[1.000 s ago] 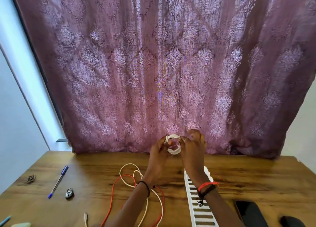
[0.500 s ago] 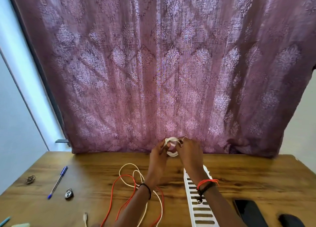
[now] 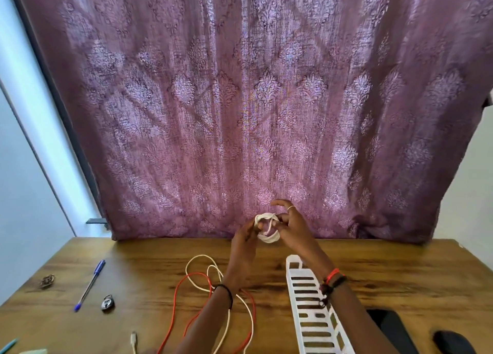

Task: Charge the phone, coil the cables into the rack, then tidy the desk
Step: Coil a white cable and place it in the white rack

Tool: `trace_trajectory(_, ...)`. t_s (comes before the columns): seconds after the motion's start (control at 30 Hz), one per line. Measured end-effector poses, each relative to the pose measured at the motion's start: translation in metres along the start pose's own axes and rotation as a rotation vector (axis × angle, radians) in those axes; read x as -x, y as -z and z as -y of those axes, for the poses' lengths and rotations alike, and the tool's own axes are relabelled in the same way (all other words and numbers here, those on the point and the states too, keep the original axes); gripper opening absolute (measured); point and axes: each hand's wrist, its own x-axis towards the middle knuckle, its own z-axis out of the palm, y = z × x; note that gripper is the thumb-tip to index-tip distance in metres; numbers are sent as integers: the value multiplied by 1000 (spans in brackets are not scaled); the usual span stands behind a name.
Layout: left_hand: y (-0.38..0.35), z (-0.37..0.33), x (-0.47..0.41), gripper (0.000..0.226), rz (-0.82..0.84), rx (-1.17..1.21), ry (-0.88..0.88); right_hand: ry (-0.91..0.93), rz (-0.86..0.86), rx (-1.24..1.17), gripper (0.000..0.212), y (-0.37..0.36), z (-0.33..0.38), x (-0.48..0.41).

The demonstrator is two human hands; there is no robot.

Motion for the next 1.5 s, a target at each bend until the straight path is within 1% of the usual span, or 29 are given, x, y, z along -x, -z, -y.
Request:
trace_trajectory(0.07, 0, 2, -1, 21, -14, 0, 17, -44, 112, -111, 50, 6, 5, -1)
trace_trajectory(0.13, 0, 4, -2, 18, -11, 23, 32, -85, 177, -200, 50, 12, 5, -4)
trace_trajectory(0.2, -1, 2, -3, 22, -4, 61, 63, -110, 171, -205, 47, 14, 6, -6)
trace_trajectory(0.23, -2, 4, -5, 25, -17, 64, 79, -102, 146, -165, 44, 13, 7, -6)
trace_trajectory(0.3, -2, 3, -7, 26, -57, 65, 92, -24, 21, 1, 40, 8, 9, -5)
trace_trajectory(0.33, -3, 3, -8, 26, -76, 68, 92, 37, -85, 93, 40, 4, 8, -5)
trace_trajectory(0.4, -3, -4, -8, 25, -120, 43, 79, 149, -288, 192, 33, -5, 5, 0)
trace_trajectory(0.43, -3, -6, -7, 22, -138, 39, 70, 183, -352, 214, 28, -10, 2, 3)
trace_trajectory(0.47, -4, -8, -7, 20, -144, 45, 62, 205, -394, 234, 25, -13, 1, 6)
trace_trajectory(0.53, -5, -12, -5, 18, -150, 42, 59, 217, -421, 262, 22, -19, -4, 9)
trace_trajectory(0.63, -5, -8, -5, 18, -165, 12, 56, 176, -414, 279, 15, -21, -4, 12)
trace_trajectory(0.73, -2, -8, -4, 18, -191, -32, 26, 191, -396, 300, 10, -23, -3, 14)
trace_trajectory(0.83, -3, -12, -3, 19, -182, -28, 13, 173, -396, 319, 22, -23, -4, 13)
trace_trajectory(0.9, -6, -15, -2, 20, -185, -14, 19, 144, -418, 340, 26, -22, -4, 10)
trace_trajectory(1.03, -14, -20, 4, 25, -218, -82, -25, 64, -386, 434, 26, -19, -5, 4)
trace_trajectory(1.13, -17, -25, 9, 15, -181, -181, -102, 14, -319, 513, 26, -15, -5, 3)
trace_trajectory(1.23, -16, -26, 11, 14, -153, -229, -140, -3, -243, 556, 24, -9, -7, -1)
trace_trajectory(1.33, -13, -21, 10, 15, -139, -246, -119, -10, -205, 519, 20, 1, -7, -2)
trace_trajectory(1.4, -9, -18, 8, 16, -149, -254, -93, 7, -166, 450, 18, 8, -7, -1)
trace_trajectory(1.5, -4, -14, 3, 14, -138, -148, -16, 55, -103, 371, 16, 15, -9, -3)
